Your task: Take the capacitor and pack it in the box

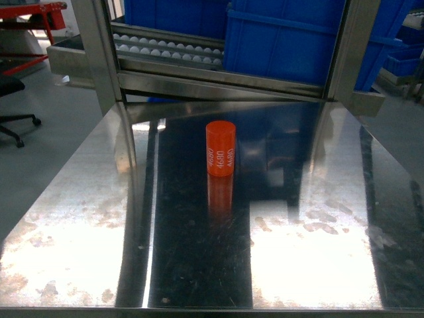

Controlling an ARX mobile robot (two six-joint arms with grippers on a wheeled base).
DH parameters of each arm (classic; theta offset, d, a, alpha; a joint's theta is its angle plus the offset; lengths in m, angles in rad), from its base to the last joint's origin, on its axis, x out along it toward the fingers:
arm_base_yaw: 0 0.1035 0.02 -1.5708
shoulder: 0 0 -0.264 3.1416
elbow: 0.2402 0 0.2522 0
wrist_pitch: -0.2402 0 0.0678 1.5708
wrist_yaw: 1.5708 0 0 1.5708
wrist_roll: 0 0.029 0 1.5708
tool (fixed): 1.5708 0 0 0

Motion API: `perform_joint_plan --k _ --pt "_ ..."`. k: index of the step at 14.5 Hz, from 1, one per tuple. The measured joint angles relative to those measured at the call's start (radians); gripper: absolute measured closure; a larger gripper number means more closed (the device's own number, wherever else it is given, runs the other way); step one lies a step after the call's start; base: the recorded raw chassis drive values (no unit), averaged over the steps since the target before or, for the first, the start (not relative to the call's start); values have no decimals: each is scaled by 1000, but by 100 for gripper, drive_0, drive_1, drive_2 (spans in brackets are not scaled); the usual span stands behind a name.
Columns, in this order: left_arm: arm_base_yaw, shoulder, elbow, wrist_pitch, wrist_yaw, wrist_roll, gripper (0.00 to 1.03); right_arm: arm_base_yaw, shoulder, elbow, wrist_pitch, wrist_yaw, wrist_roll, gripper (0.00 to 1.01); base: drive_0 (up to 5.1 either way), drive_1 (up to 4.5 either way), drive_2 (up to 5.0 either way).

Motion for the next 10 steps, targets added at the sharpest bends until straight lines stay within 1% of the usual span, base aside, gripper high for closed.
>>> perform_joint_plan --k 10 --pt "0 0 0 0 0 0 5 0 0 0 0 0 0 3 0 0 0"
